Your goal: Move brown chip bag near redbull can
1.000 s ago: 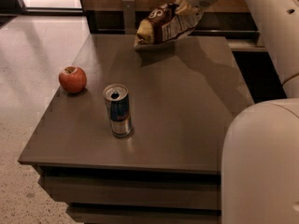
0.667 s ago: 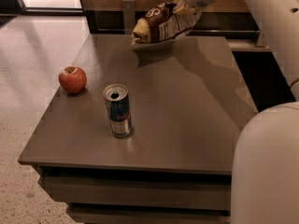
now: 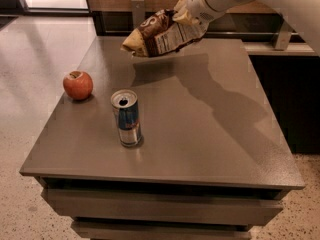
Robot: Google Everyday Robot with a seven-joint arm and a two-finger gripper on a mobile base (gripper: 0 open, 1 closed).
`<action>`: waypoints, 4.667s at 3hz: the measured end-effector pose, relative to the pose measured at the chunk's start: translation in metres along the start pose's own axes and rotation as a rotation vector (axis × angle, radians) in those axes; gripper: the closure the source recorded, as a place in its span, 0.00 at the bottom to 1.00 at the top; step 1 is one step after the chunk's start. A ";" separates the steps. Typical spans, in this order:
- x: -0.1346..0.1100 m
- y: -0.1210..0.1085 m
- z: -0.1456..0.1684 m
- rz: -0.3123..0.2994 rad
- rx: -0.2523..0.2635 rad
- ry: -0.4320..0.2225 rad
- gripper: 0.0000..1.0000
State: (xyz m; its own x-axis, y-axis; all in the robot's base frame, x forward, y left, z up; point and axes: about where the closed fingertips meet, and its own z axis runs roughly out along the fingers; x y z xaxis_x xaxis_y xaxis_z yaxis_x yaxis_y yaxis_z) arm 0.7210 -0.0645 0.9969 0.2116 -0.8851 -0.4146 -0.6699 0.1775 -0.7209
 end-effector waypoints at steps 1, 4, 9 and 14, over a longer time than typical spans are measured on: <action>0.000 0.000 0.000 0.000 0.000 0.000 1.00; -0.032 0.038 -0.024 0.081 0.067 -0.048 1.00; -0.057 0.113 -0.031 0.179 0.004 -0.101 1.00; -0.029 0.168 -0.027 0.264 -0.137 -0.047 1.00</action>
Offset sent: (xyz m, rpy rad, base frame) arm -0.0208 -0.0054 0.0027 0.0103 -0.0186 -0.0303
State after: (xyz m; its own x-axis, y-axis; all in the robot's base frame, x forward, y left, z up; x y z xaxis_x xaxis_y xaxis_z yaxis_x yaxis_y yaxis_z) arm 0.5833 -0.0208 0.9023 0.0478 -0.7947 -0.6051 -0.7955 0.3361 -0.5042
